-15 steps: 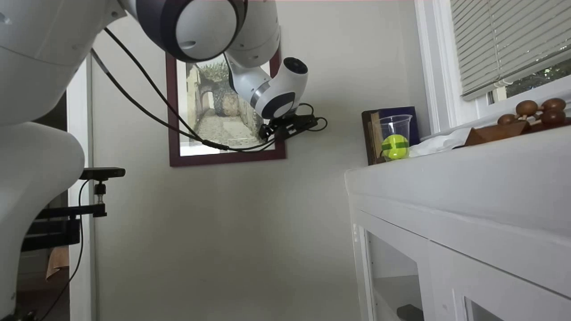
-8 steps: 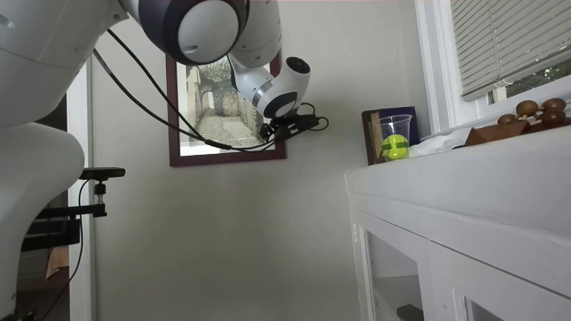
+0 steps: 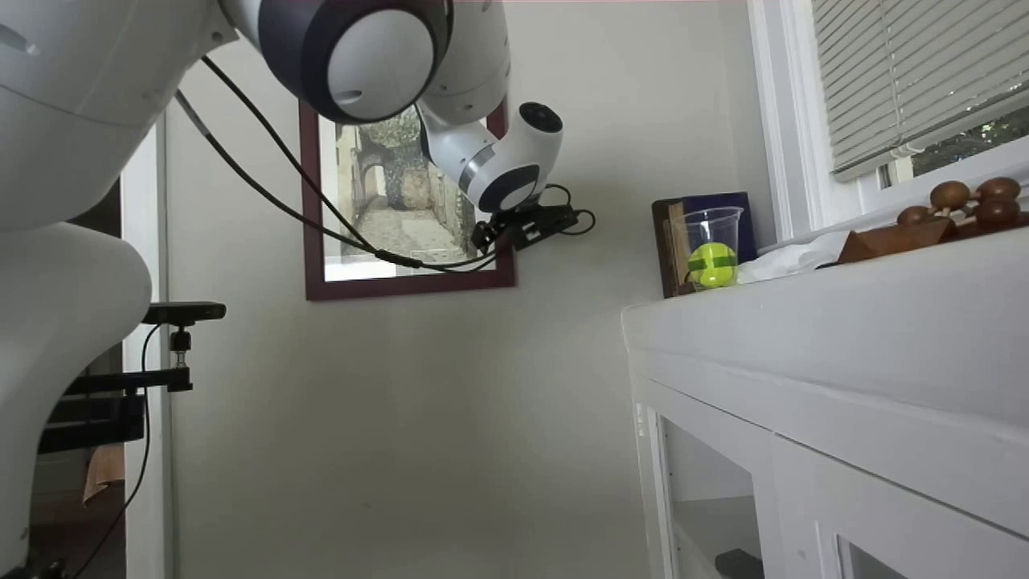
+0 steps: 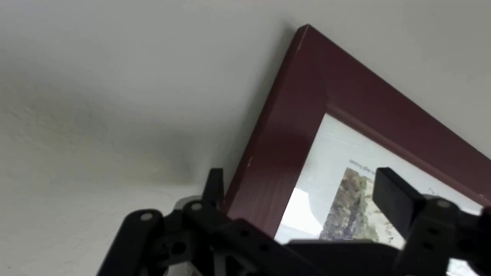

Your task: Make the painting straight

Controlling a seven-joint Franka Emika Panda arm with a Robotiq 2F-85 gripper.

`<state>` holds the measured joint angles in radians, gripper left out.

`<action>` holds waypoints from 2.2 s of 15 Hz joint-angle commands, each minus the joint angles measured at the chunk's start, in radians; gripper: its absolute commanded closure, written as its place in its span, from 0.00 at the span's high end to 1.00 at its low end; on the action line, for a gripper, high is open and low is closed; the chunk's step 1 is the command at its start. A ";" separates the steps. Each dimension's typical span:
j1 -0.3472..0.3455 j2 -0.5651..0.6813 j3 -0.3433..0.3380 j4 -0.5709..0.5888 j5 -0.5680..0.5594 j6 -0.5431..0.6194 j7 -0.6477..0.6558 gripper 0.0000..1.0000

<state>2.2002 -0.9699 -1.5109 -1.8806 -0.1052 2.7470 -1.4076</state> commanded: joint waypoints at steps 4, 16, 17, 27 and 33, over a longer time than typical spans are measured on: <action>0.054 -0.064 -0.005 0.069 -0.027 -0.066 -0.033 1.00; 0.076 -0.084 0.001 0.094 -0.021 -0.117 -0.039 1.00; 0.079 -0.083 0.000 0.097 -0.020 -0.125 -0.038 1.00; 0.123 -0.082 -0.006 0.149 -0.017 -0.193 -0.037 1.00; 0.127 -0.067 -0.017 0.159 -0.019 -0.197 -0.022 1.00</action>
<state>2.2896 -1.0077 -1.5318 -1.7561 -0.1052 2.5698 -1.4243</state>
